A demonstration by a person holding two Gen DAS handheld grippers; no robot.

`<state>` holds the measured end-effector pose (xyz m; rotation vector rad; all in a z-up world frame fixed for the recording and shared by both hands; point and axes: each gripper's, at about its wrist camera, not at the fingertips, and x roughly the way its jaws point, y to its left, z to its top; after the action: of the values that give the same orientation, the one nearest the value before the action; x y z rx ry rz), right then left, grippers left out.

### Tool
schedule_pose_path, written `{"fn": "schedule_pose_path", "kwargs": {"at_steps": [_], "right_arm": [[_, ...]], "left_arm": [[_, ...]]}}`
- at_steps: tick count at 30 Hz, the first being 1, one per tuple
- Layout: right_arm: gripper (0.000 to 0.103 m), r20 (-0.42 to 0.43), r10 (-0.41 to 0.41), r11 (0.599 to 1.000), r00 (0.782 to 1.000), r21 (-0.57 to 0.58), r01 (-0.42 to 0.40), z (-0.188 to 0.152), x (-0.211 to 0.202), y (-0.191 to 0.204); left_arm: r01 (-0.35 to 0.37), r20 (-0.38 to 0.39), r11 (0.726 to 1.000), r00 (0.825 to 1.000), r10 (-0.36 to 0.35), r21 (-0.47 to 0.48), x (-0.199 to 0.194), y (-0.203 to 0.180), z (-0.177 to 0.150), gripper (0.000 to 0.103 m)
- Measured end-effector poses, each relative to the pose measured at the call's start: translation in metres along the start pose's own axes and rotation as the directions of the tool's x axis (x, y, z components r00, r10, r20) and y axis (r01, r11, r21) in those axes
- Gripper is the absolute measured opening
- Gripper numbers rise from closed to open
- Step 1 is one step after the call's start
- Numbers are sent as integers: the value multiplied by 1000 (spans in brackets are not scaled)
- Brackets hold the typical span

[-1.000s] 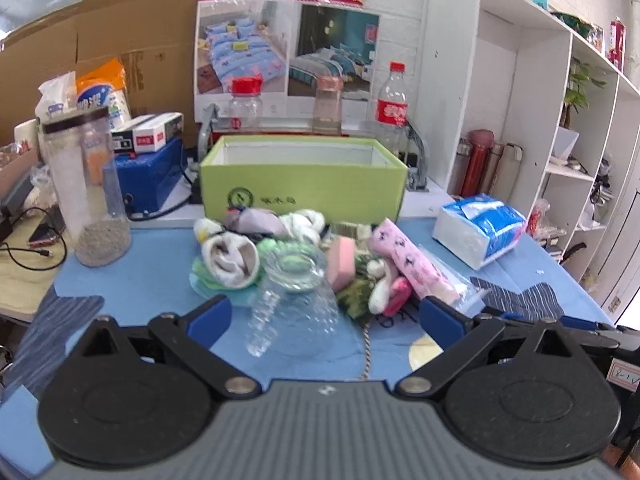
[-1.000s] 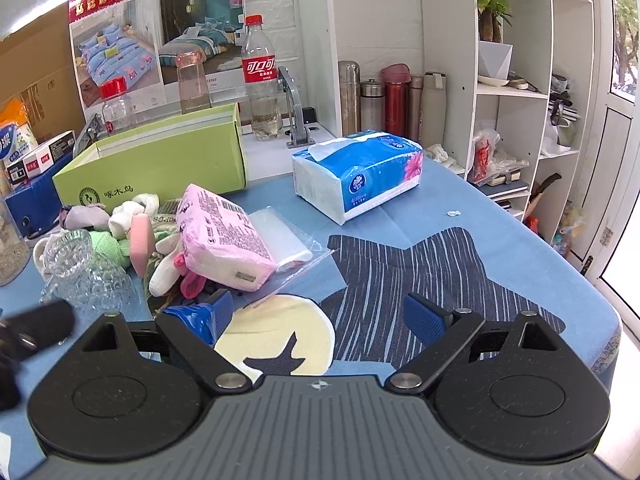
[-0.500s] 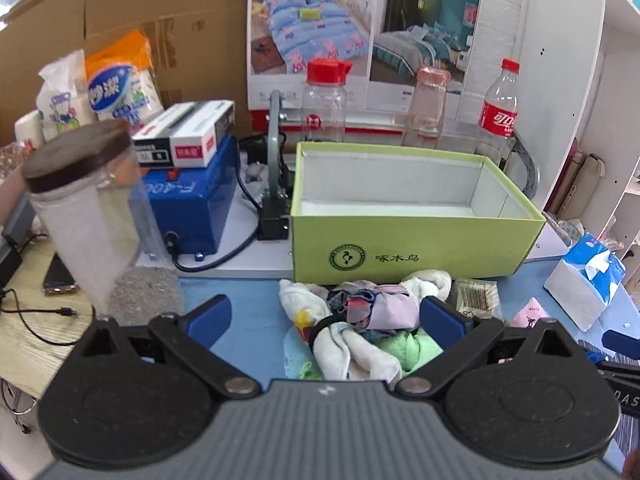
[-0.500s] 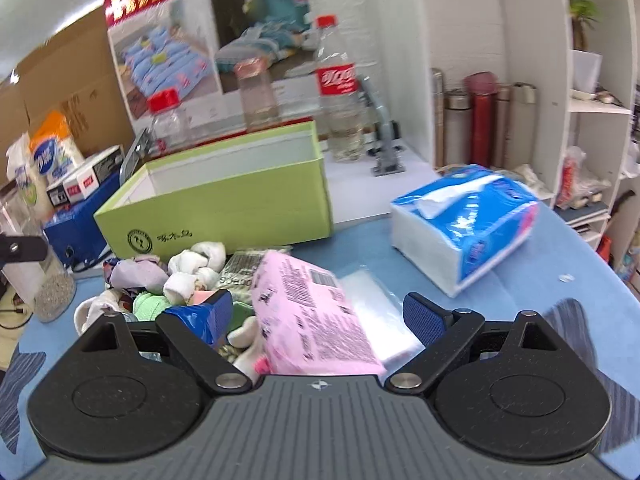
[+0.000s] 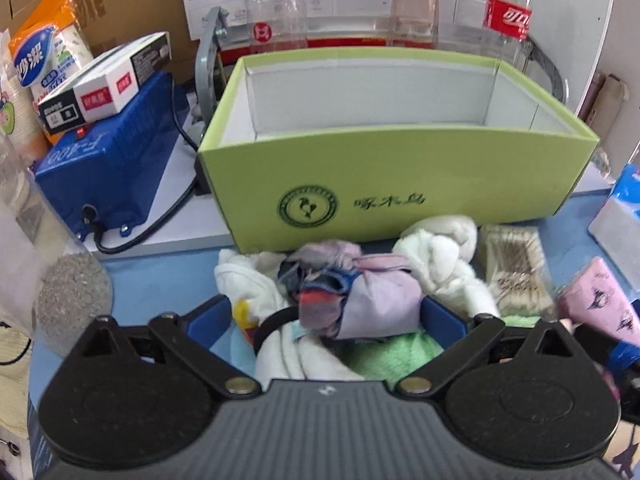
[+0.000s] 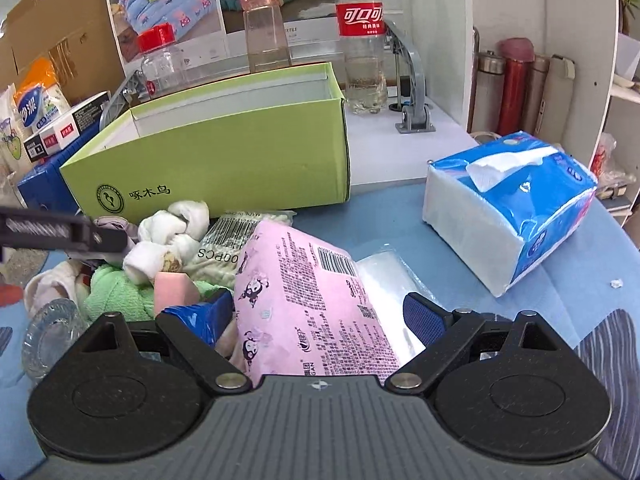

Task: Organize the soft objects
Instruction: 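Move left tool toward the green towel while right tool approaches the pink Kuromi pack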

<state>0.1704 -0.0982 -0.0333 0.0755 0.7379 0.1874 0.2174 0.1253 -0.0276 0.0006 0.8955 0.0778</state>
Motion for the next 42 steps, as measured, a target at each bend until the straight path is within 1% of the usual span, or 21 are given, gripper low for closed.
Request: {"fn": "schedule_pose_path", "kwargs": {"at_steps": [2,5,6,7,8,9,12,13,16,17,19,22,26,27,30,32,34,37,40,41,42], "right_arm": [[79,4,-1,1000,1000,1,1,0,-3,-2],[79,13,-17,1000,1000,0,17,-1,-9,-6],[79,17,-25,1000,1000,1,25,-1,-11,-7],[79,19,-31,1000,999,4,31,-2,-13,-9],[79,22,-35,999,999,9,35,-3,-14,-11],[79,22,-36,999,999,14,35,-4,-16,-12],[79,24,-34,999,999,27,33,-8,-21,-16],[79,26,-35,999,999,29,34,-9,-24,-17],[79,31,-42,999,999,26,41,-12,-33,-17],[79,33,-45,999,998,20,45,-13,-36,-16],[79,48,-51,999,998,6,51,-14,-44,-15],[79,80,-47,999,996,13,47,-10,-52,-16],[79,114,-18,999,993,47,13,-4,-55,-18],[79,112,-12,999,994,49,7,-4,-55,-18],[79,95,-22,999,995,45,18,-7,-53,-20],[79,87,-43,998,995,46,39,-9,-53,-25],[79,75,-62,997,995,50,58,-11,-53,-32],[79,61,-67,996,996,55,64,-16,-51,-39],[79,53,-33,998,998,47,30,-19,-51,-38],[79,58,-12,999,998,46,10,-18,-51,-36],[79,67,8,999,998,46,-11,-17,-51,-34]], "left_arm": [[-16,-19,999,1000,15,-37,4,16,-8,100],[40,-27,989,999,-44,-143,-3,53,-24,100],[33,-30,984,999,-39,-173,-7,64,-29,100],[-6,-35,982,999,-1,-189,-12,73,-35,100],[-73,-49,981,997,65,-180,-15,80,-43,100],[-99,-50,981,995,92,-168,-18,86,-50,100],[-62,-69,977,996,49,-203,-29,108,-74,100],[-81,-68,976,995,69,-202,-36,112,-80,100],[-198,-53,967,980,192,-158,-56,115,-90,100],[-209,-39,965,978,205,-156,-63,116,-92,99],[-188,19,969,981,194,-162,-81,113,-89,99],[-98,134,979,983,122,-176,-96,98,-65,99],[-27,173,993,984,47,-118,-69,58,-20,99],[-33,161,994,986,50,-101,-57,47,-11,99],[-113,97,993,989,116,-38,-16,23,3,100],[-92,48,996,995,93,-21,-2,23,-3,100],[-98,23,995,995,99,-27,1,30,-16,100],[-112,6,990,994,113,-82,-9,56,-39,100],[-219,-41,972,975,216,-81,-14,78,-64,100],[-206,-28,974,979,204,-97,-20,86,-73,100],[-194,-42,974,981,190,-120,-25,92,-77,100]]}}
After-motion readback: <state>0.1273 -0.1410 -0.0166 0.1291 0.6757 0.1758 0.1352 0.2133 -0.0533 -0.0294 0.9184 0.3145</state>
